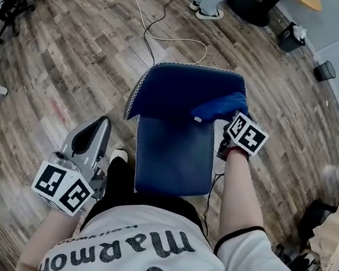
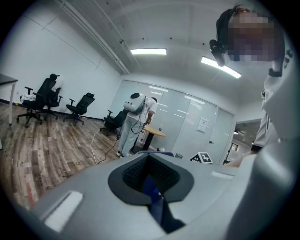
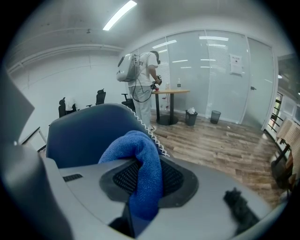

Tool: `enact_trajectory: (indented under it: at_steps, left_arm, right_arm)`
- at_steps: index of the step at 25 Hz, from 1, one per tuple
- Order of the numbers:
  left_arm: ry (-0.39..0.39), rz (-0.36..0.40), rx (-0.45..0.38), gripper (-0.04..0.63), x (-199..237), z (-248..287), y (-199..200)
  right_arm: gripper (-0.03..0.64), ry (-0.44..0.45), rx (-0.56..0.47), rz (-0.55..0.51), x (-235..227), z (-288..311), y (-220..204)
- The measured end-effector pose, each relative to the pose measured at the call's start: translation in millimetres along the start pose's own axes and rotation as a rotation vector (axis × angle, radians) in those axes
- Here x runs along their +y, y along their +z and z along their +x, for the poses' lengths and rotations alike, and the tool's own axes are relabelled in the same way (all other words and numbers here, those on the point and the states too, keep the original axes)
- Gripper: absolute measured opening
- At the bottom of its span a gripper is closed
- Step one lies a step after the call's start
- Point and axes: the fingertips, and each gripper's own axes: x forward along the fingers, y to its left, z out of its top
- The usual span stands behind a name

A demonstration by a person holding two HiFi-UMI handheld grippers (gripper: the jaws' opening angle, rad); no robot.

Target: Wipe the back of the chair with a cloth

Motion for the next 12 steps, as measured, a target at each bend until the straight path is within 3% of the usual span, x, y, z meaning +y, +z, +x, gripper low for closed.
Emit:
enact_trajectory:
  at_steps: [8,12]
  left_arm:
    - [0.008,-0.004,-0.011,0.008,1.0,-4.9,1.0]
    - [0.003,-0.011,-0.005,0.008,1.1,-4.8,-1.4]
  right_arm:
    - [0.109,0.003,-0.021,0.037,3.7,-5.2,-1.2]
    - [0.109,0.122,-0.044,-0.012,57.2,-15.5,-15.9]
